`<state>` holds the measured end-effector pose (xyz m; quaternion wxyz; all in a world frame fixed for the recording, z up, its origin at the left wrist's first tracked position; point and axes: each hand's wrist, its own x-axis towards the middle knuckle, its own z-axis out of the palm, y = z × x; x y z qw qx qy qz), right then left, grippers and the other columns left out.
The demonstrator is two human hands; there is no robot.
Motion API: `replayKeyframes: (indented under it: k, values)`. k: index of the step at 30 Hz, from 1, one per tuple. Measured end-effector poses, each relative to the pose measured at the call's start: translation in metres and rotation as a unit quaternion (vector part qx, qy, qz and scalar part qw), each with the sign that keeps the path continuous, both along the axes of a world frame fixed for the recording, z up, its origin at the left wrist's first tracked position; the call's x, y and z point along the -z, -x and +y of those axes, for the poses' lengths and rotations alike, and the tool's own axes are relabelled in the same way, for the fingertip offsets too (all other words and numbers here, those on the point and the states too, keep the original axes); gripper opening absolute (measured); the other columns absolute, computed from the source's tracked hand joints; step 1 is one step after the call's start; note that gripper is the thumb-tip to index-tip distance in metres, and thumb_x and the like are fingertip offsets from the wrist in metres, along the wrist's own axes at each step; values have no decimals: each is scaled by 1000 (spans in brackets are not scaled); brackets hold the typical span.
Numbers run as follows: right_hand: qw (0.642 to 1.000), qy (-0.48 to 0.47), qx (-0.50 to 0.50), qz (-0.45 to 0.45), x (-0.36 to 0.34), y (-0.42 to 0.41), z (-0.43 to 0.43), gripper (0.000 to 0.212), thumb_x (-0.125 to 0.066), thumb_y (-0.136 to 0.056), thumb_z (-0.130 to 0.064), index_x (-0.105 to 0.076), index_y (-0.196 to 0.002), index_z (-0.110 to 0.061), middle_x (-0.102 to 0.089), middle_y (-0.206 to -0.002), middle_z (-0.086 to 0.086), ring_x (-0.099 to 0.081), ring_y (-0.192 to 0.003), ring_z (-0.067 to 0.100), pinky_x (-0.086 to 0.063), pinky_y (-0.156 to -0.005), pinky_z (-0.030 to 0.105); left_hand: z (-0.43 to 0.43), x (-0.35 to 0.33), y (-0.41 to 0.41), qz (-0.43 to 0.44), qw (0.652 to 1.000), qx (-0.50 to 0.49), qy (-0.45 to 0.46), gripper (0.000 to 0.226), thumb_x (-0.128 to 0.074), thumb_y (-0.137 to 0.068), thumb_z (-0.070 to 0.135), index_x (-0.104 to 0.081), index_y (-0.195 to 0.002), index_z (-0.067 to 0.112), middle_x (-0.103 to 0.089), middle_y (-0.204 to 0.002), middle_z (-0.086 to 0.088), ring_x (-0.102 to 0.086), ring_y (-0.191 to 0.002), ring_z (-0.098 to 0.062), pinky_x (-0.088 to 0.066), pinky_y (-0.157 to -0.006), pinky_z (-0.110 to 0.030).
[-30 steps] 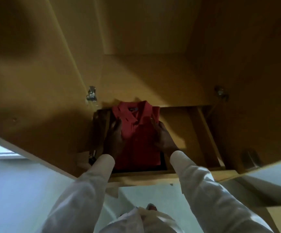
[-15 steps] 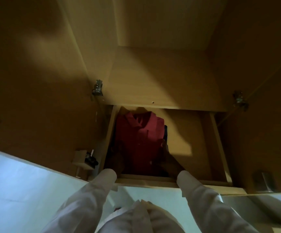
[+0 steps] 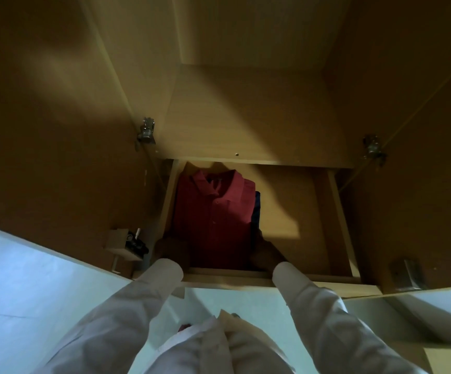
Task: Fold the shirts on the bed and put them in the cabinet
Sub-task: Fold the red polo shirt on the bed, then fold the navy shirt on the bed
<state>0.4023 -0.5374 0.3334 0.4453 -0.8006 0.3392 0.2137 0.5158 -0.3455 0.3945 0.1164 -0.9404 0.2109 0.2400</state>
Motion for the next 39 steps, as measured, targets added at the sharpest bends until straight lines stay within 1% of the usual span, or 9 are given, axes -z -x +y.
replayKeyframes:
  k: [4, 7, 9, 11, 17, 19, 23, 33, 39]
  values:
    - [999, 31, 39, 4, -3, 16, -8, 92, -61, -93, -43, 3, -156, -24, -59, -131, 16, -62, -108, 34, -51, -82, 37, -5, -4, 7, 3, 999, 21, 43, 23, -44, -103, 16, -64, -115, 13, -64, -120, -6, -61, -112, -24, -50, -94, -33]
    - [990, 60, 121, -47, -14, 34, -8, 95, -66, -86, -41, -3, -155, -31, -68, -110, 14, -67, -92, 33, -54, -77, 42, -11, 1, 18, 40, 986, 38, 158, 21, -53, -97, 20, -65, -114, 17, -67, -118, -6, -64, -107, -25, -53, -91, -36]
    - [986, 71, 121, -92, -23, 46, -10, 94, -68, -84, -34, -7, -155, -33, -69, -104, 9, -67, -93, 28, -55, -85, 49, -20, 2, 28, 67, 962, 44, 262, 31, -57, -94, 26, -63, -124, 21, -66, -123, -2, -61, -114, -25, -49, -96, -35]
    - [980, 89, 119, -136, -40, 66, -2, 89, -68, -87, -23, -11, -155, -32, -67, -109, 4, -65, -102, 24, -54, -91, 45, -27, -2, 49, 100, 927, 73, 354, 30, -56, -95, 29, -64, -123, 24, -69, -118, 0, -64, -109, -20, -49, -91, -30]
    - [910, 207, 227, -279, -68, 153, 81, 64, -66, -89, -11, -37, -146, -20, -66, -99, -8, -68, -81, 10, -57, -74, 30, -5, 7, 118, 188, 856, 230, 423, 14, -60, -90, 28, -66, -103, 29, -66, -96, 11, -63, -86, -14, -50, -76, -28]
    - [881, 229, 287, -298, -68, 174, 119, 52, -62, -88, -8, -48, -137, -20, -67, -94, -9, -66, -78, 7, -56, -71, 26, 15, 18, 134, 216, 847, 251, 417, 13, -61, -91, 30, -66, -103, 31, -62, -93, 16, -61, -81, -10, -48, -74, -24]
    - [856, 218, 400, -244, -40, 219, 207, 30, -61, -87, -8, -65, -113, -21, -70, -85, -11, -66, -71, 6, -51, -65, 19, 67, 54, 167, 296, 832, 284, 374, 15, -62, -92, 29, -68, -106, 30, -68, -93, 13, -61, -77, -9, -48, -75, -22]
    - [850, 143, 496, -105, 56, 309, 357, 15, -62, -90, -15, -70, -102, -21, -68, -77, -12, -64, -68, 4, -42, -59, 11, 195, 181, 243, 401, 851, 264, 215, 13, -60, -91, 25, -69, -99, 30, -69, -93, 16, -65, -83, -9, -55, -82, -28]
    - [845, 110, 520, -48, 167, 353, 385, 21, -58, -90, -11, -67, -101, -25, -70, -79, -5, -66, -69, 10, -51, -63, 26, 231, 295, 292, 431, 849, 247, 178, 18, -58, -93, 24, -68, -108, 27, -71, -109, 8, -66, -99, -14, -53, -89, -28]
